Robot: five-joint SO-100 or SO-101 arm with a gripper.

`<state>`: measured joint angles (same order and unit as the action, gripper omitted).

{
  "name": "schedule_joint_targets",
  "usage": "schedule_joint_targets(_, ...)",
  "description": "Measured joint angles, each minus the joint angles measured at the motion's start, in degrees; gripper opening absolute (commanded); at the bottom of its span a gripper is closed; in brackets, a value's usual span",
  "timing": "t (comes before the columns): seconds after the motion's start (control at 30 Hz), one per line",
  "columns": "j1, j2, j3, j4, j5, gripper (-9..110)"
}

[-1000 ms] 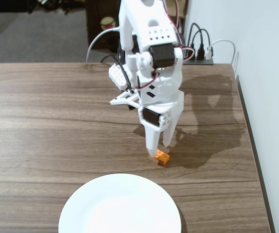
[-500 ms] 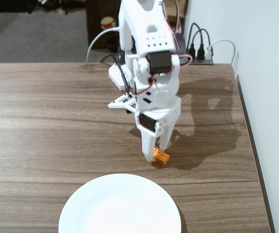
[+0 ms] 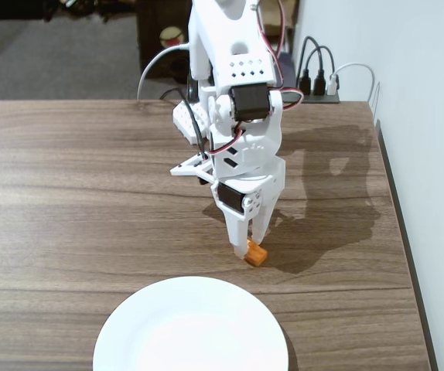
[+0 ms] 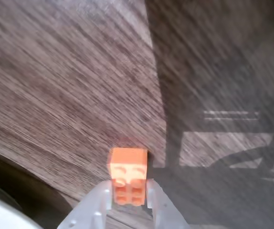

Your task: Grasp a lego block and put it on the plate.

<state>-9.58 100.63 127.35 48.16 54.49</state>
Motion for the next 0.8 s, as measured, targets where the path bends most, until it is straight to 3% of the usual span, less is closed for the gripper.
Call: schedule_joint_targets(0.8,-0.5,8.7,5.1,-0.2,-1.1,7)
